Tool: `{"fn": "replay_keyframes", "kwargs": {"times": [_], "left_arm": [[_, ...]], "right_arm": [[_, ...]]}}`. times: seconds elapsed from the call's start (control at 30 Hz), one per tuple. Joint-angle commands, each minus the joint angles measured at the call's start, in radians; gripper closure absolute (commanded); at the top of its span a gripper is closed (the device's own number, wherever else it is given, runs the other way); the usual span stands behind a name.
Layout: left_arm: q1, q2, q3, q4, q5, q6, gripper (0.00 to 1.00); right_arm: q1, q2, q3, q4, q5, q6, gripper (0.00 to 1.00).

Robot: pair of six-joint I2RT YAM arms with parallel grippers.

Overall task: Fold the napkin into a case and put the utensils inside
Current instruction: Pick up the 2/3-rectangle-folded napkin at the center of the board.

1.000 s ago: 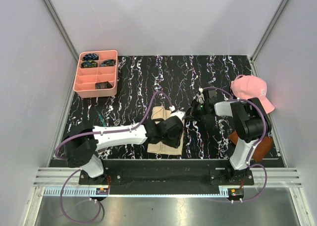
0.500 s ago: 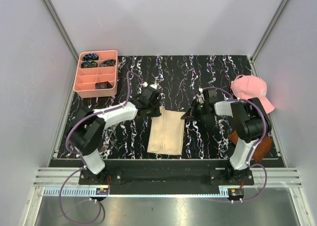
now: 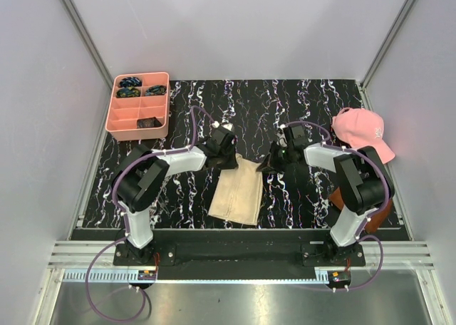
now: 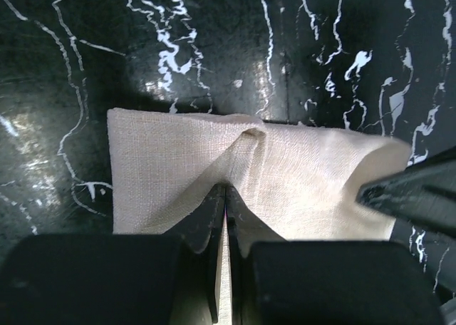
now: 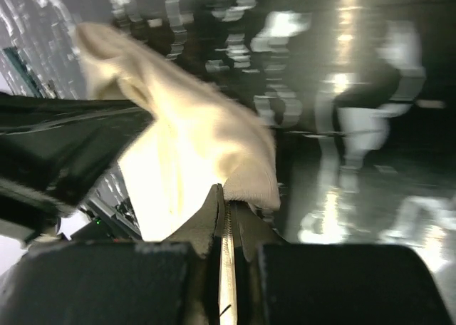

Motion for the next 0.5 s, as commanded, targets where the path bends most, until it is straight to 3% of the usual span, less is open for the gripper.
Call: {"fn": "replay_keyframes", "kwargs": {"times": [0.0, 0.47], "left_arm": [[0.001, 0.024, -0.023, 0.085, 0.052, -0.028, 0.94], [-0.005, 0.014, -0.076, 0.144, 0.083, -0.051, 0.94]], "right_arm": [[0.080, -0.058, 0.069, -0.016, 0.049, 0.065, 1.00], [0.162, -0.015, 0.048, 0.313, 0.109, 0.457, 1.00]]}}
